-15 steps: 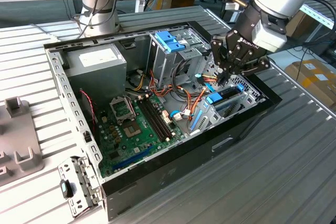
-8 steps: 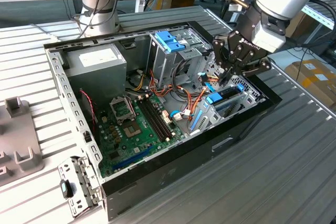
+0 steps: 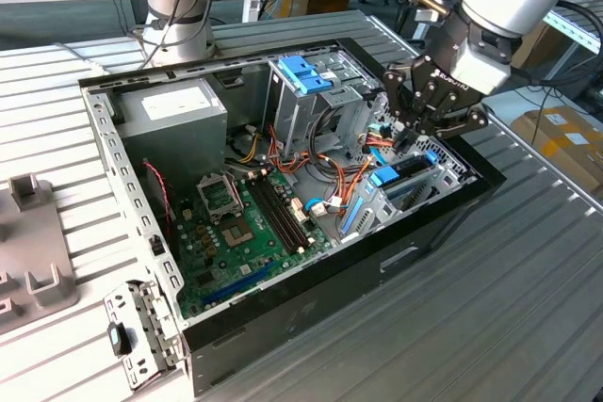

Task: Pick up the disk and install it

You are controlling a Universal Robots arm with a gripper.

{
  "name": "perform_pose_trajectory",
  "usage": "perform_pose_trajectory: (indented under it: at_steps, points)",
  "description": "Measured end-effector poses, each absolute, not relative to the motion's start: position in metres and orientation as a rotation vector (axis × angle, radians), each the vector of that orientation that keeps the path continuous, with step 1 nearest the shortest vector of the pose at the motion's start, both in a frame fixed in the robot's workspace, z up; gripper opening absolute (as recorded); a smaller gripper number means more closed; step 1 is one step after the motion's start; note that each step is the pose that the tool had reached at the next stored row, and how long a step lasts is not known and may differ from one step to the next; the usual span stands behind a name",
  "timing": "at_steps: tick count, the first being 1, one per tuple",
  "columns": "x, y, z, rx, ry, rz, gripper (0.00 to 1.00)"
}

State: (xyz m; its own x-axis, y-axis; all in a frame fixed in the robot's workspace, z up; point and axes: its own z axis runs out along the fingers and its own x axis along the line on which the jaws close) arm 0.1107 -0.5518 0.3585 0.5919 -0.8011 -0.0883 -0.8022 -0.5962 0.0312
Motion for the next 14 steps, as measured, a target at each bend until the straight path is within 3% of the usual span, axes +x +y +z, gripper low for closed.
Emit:
perform_pose_trajectory:
  at_steps: [14]
  points:
    - [0.118,-0.5538,0.356,-2.734,1.509,0.145,0.17]
